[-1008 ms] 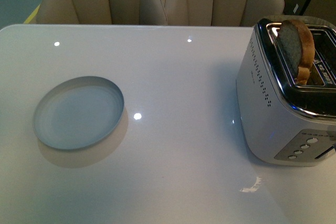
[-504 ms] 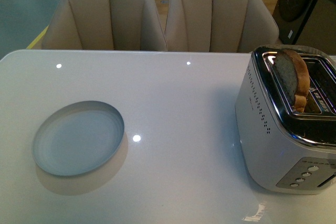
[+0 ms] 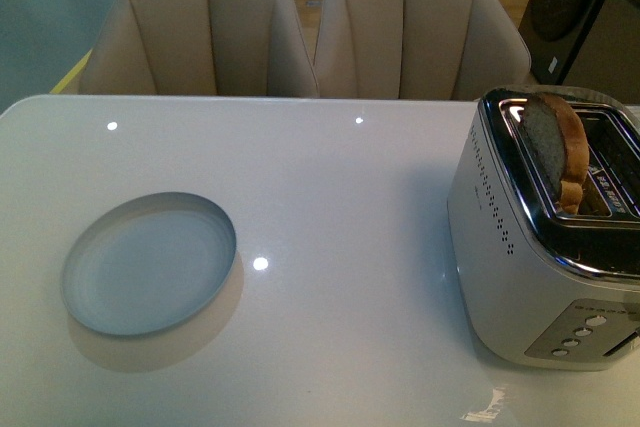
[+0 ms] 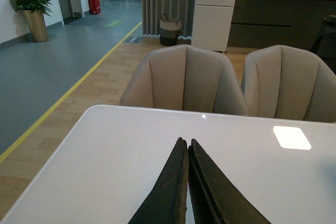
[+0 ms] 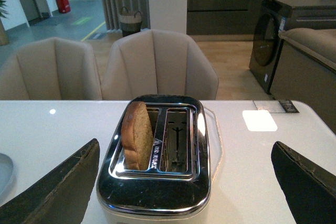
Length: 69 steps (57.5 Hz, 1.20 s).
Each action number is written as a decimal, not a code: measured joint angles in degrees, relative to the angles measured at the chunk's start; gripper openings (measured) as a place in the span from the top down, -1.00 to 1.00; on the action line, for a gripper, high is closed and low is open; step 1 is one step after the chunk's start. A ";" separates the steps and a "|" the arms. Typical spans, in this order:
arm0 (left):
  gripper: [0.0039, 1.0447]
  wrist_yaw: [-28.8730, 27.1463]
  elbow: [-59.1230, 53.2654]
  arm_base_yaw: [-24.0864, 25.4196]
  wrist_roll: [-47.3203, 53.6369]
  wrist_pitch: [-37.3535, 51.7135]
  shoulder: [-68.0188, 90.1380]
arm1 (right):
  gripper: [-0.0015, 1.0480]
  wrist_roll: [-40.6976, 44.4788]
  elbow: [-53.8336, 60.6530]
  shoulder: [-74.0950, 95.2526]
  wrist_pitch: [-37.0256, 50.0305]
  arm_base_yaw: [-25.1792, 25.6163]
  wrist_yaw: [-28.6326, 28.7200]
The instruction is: Left arm holds plate, right arm toasts bread
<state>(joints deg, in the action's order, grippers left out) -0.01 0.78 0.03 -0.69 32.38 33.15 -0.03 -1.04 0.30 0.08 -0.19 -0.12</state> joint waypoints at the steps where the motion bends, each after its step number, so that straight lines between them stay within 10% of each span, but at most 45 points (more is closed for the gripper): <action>1: 0.94 0.00 0.00 0.00 0.02 -0.70 -0.74 | -0.83 0.00 0.00 0.00 0.00 0.00 0.02; 69: 0.94 0.00 0.00 0.00 0.04 -32.30 -32.79 | -0.83 0.00 0.00 0.00 0.00 0.00 0.07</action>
<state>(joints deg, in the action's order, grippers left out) -0.01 0.78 0.03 -0.64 0.08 0.36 -0.03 -1.04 0.30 0.08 -0.19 -0.05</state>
